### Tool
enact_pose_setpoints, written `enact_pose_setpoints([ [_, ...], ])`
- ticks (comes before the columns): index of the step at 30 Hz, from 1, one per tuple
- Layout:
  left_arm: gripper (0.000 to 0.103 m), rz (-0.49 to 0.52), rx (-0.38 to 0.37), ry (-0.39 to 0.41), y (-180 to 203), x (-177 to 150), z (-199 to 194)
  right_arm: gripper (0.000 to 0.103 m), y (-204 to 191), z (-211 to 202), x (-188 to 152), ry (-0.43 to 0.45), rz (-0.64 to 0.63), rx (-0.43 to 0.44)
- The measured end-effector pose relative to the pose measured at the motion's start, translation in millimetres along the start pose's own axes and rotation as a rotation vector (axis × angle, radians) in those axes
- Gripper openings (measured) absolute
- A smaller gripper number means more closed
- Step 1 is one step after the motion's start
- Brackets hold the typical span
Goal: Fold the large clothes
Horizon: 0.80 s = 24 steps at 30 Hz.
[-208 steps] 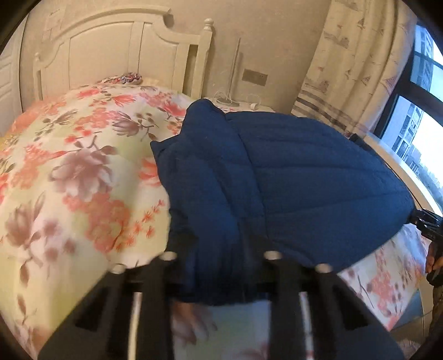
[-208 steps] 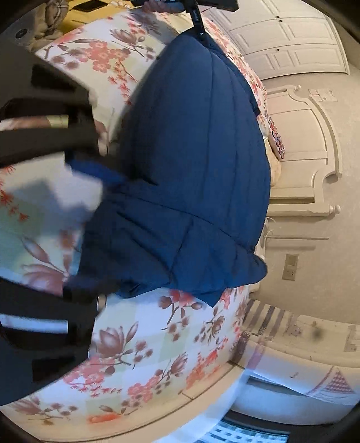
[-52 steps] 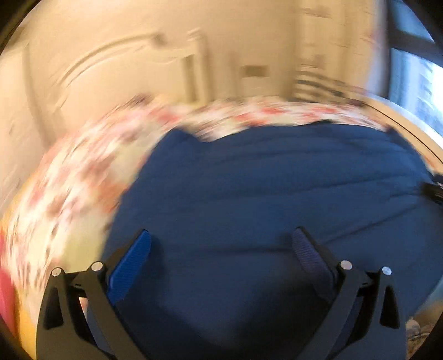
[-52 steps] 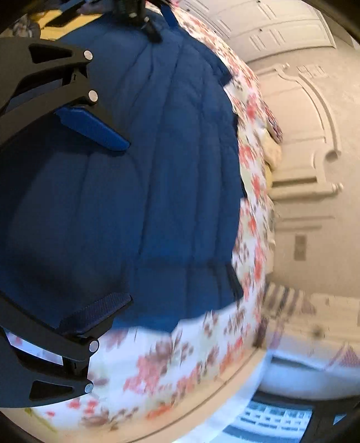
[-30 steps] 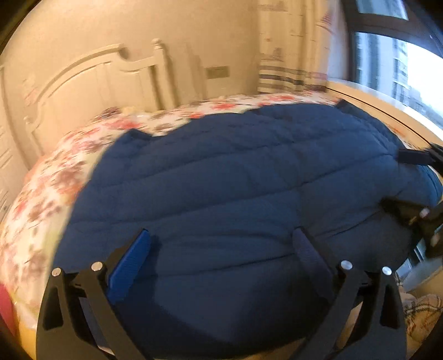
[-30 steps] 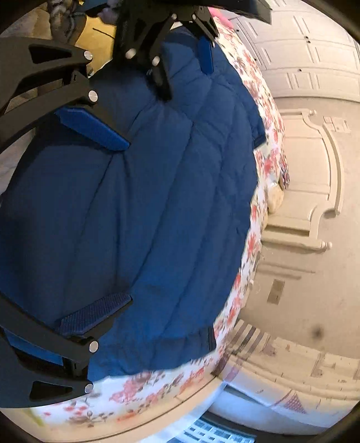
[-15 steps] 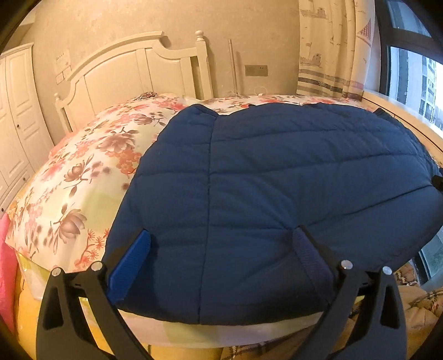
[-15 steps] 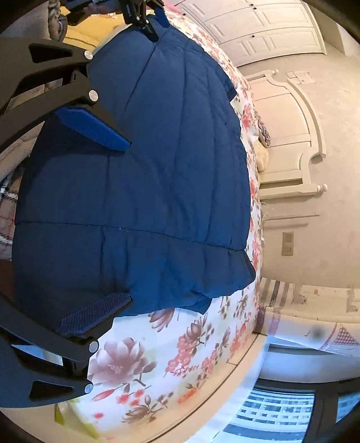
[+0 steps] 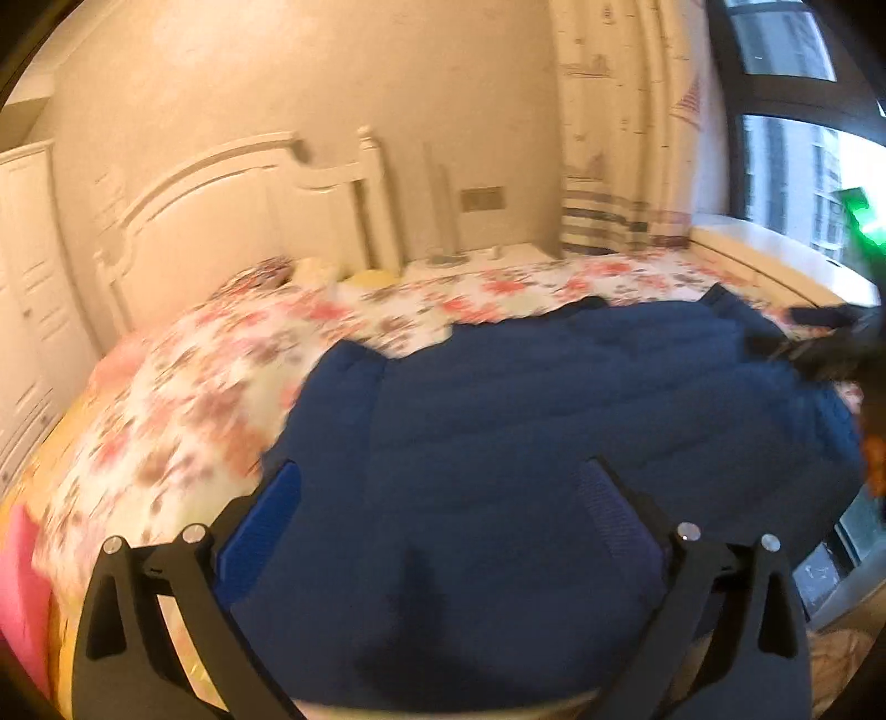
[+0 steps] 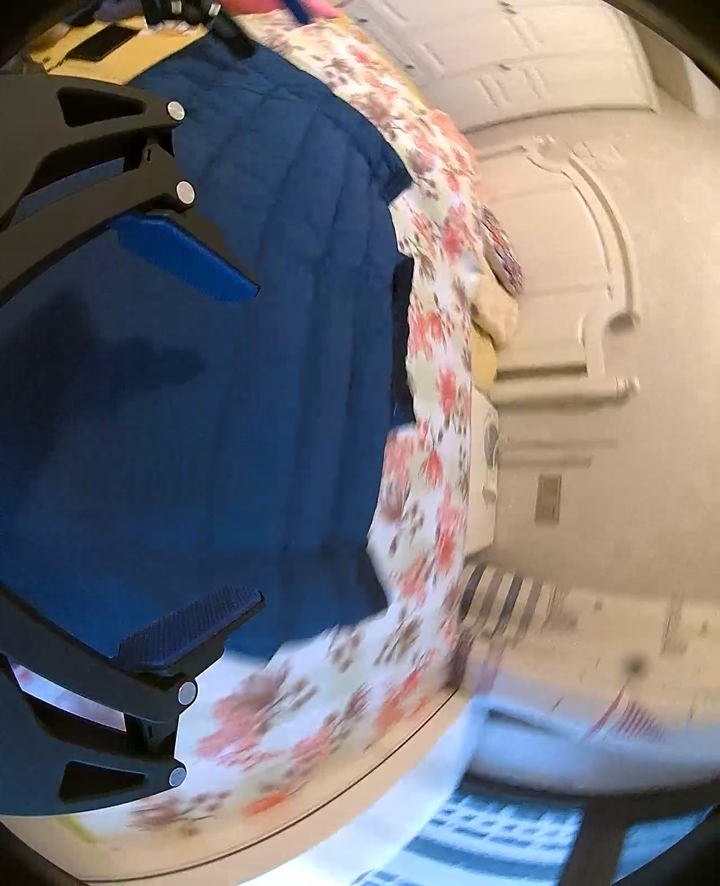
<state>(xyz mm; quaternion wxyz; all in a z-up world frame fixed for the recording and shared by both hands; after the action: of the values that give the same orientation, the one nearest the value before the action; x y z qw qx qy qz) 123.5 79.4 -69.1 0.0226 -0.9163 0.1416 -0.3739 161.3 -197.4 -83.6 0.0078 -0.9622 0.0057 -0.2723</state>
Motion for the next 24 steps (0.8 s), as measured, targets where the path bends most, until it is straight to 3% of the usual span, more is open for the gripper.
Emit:
enact_pose_setpoints([
  [2, 0.101, 0.019, 0.021, -0.081, 4, 9, 38, 0.098, -11, 29, -2, -0.086, -0.047, -0.029],
  [4, 0.101, 0.026, 0.053, -0.163, 1, 7, 82, 0.098, -7, 34, -5, -0.078, -0.042, 0.003],
  [5, 0.101, -0.013, -0.02, -0.159, -6, 5, 93, 0.098, -1, 32, -5, -0.084, -0.024, 0.021],
  [7, 0.101, -0.062, -0.058, -0.161, -16, 0, 94, 0.098, 17, 25, -9, -0.08, 0.003, -0.002],
  [12, 0.101, -0.079, -0.021, -0.171, -31, -16, 81, 0.098, 99, 10, -34, -0.071, 0.222, -0.039],
  [16, 0.1, -0.154, -0.004, -0.167, -48, 1, 64, 0.098, 133, 3, -43, -0.075, 0.318, -0.072],
  [18, 0.1, -0.149, -0.028, -0.125, -43, 28, 56, 0.098, 126, -3, -34, -0.051, 0.298, -0.06],
  [20, 0.1, -0.115, -0.047, -0.111, -26, 57, 61, 0.098, 92, -5, -9, -0.028, 0.202, -0.057],
  [24, 0.1, 0.038, 0.071, -0.167, 15, 111, 109, 0.098, 21, 10, 40, -0.035, -0.019, -0.054],
])
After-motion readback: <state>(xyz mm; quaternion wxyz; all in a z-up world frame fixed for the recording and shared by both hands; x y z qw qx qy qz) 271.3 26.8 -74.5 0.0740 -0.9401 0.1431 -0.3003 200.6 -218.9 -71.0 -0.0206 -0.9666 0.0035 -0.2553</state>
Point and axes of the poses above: each gripper's, at about its wrist camera, not at the fingertips, and z roughly the way its jaws point, y to its right, x to its top, the point moved 4 cm from there along z, roughly the way its jaws point, and after that the axes turned 13 degrees about -y, right-handed, at the moved point
